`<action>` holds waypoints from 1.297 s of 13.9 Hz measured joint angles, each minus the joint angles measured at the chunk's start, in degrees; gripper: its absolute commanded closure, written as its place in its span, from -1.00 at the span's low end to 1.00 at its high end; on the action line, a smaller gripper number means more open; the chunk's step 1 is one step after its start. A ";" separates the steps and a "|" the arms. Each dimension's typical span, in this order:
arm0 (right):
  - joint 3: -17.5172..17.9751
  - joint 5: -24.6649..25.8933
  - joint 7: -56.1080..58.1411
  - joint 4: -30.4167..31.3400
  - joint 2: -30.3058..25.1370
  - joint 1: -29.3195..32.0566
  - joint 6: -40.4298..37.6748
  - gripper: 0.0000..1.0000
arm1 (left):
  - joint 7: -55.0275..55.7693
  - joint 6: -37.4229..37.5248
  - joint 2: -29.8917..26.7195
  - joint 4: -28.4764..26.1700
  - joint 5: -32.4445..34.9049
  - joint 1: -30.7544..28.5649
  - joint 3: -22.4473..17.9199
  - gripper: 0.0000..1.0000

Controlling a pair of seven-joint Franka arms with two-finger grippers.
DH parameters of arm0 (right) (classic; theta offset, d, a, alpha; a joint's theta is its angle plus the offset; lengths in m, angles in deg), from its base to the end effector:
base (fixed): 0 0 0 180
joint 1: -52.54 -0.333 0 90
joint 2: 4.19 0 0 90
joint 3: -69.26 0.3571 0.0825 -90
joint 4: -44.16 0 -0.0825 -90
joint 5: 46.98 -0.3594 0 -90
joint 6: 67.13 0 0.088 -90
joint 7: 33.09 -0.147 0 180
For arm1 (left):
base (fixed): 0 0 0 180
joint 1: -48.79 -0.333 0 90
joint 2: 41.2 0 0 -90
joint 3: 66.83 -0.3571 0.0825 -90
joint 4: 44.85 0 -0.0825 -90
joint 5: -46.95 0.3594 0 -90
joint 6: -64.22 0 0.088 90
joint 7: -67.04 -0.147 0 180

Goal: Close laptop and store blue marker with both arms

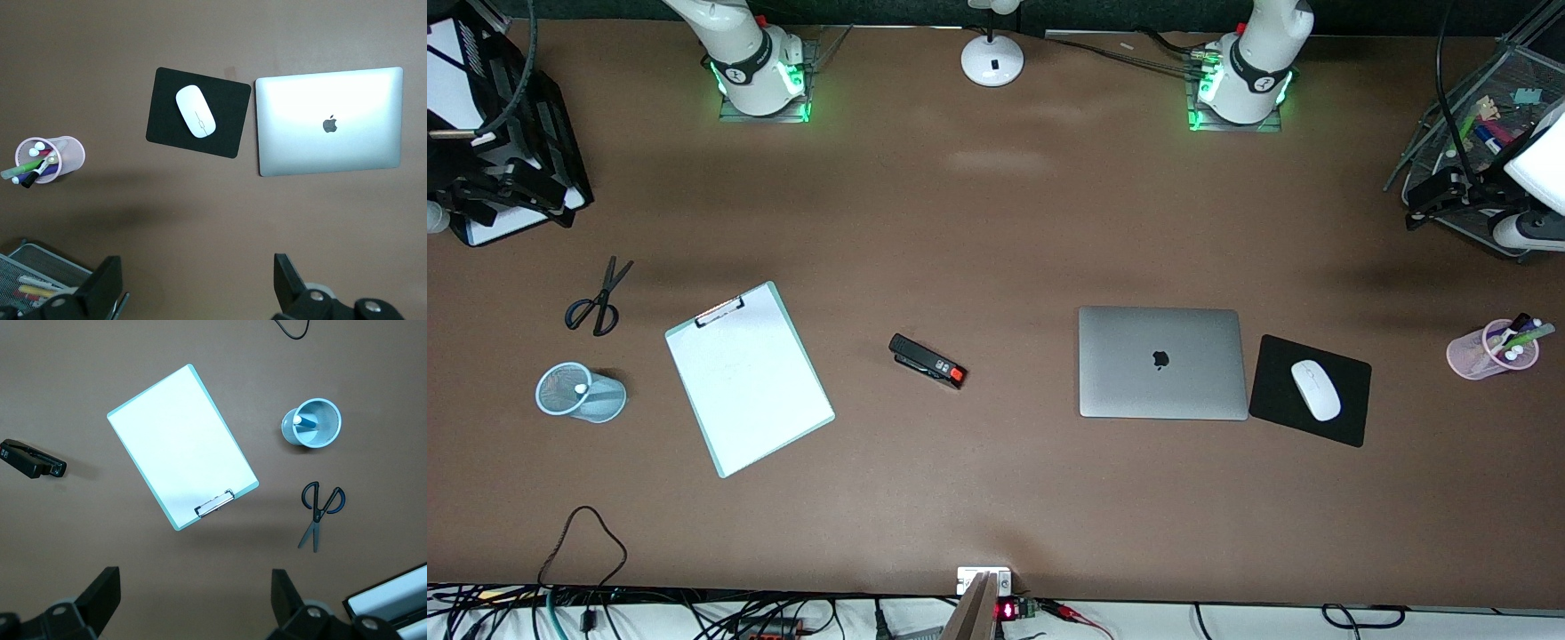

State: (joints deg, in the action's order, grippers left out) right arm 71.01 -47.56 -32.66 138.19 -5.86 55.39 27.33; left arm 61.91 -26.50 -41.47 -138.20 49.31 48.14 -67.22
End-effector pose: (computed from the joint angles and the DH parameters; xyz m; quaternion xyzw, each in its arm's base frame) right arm 0.5278 -0.0085 0.6163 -0.9998 0.0061 -0.0184 0.0044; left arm 0.5258 0.0156 0.6032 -0.9989 0.0364 0.0217 0.0194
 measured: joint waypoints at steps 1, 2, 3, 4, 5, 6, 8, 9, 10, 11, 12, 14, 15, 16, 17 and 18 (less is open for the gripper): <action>0.00 0.01 0.02 0.36 -0.42 0.00 0.13 -1.00 | 0.00 0.00 0.00 0.00 0.00 0.00 0.00 -1.00; 0.00 0.01 0.17 0.51 -0.72 0.00 0.13 -1.00 | 0.00 0.00 0.00 0.00 0.00 0.00 0.00 -1.00; 0.00 0.01 0.50 0.53 -0.91 0.00 0.13 -1.00 | 0.00 0.00 0.00 0.00 0.00 0.00 0.00 -1.00; -0.01 0.01 0.73 0.53 -1.01 0.00 0.13 -1.00 | 0.00 0.00 0.00 0.00 0.00 0.00 0.00 -1.00; -0.01 0.01 1.03 0.53 -1.05 0.00 0.13 -1.00 | 0.00 0.00 0.00 0.00 0.00 0.00 0.00 -1.00; -0.01 0.01 1.60 0.53 -1.05 0.00 0.13 -1.00 | 0.00 0.00 0.00 0.00 0.00 0.00 0.00 -1.00; -0.02 0.01 2.28 0.53 -1.05 0.00 0.17 -1.00 | 0.00 0.00 0.00 0.00 0.00 0.00 0.00 -1.00; -0.02 0.01 2.39 0.53 -1.06 0.00 0.19 -1.00 | 0.00 0.00 0.00 0.00 0.00 0.00 0.00 -1.00; -0.03 0.01 2.43 0.53 -1.07 0.00 0.19 -1.00 | 0.00 0.00 0.00 0.00 0.00 0.00 0.00 -1.00; -0.04 0.01 2.46 0.53 -1.08 0.01 0.19 -1.00 | 0.00 0.00 0.00 0.00 0.00 0.00 0.00 -1.00; -0.04 0.01 2.50 0.53 -1.08 0.00 0.18 -1.00 | 0.00 0.00 0.00 0.00 0.00 0.00 0.00 -1.00; -0.04 0.01 2.55 0.53 -1.08 0.00 0.18 -1.00 | 0.00 0.00 0.00 0.00 0.00 0.00 0.00 -1.00; -0.04 0.01 2.56 0.53 -1.08 0.00 0.19 -1.00 | 0.00 0.00 0.00 0.00 0.00 0.00 0.00 -1.00; -0.04 0.01 2.57 0.53 -1.08 0.01 0.19 -1.00 | 0.00 0.00 0.00 0.00 0.00 0.00 0.00 -1.00; -0.04 0.01 2.60 0.53 -1.07 0.00 0.19 -1.00 | 0.00 0.00 0.00 0.00 0.00 0.00 0.00 -1.00; -0.04 0.01 2.82 0.53 -1.08 0.01 0.19 -1.00 | 0.00 0.00 0.00 0.00 0.00 0.00 0.00 -1.00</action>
State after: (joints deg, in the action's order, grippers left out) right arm 70.97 -47.55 -29.84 138.72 -6.93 55.39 27.52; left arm 61.91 -26.50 -41.47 -138.20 49.31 48.14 -67.22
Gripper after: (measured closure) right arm 0.000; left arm 0.000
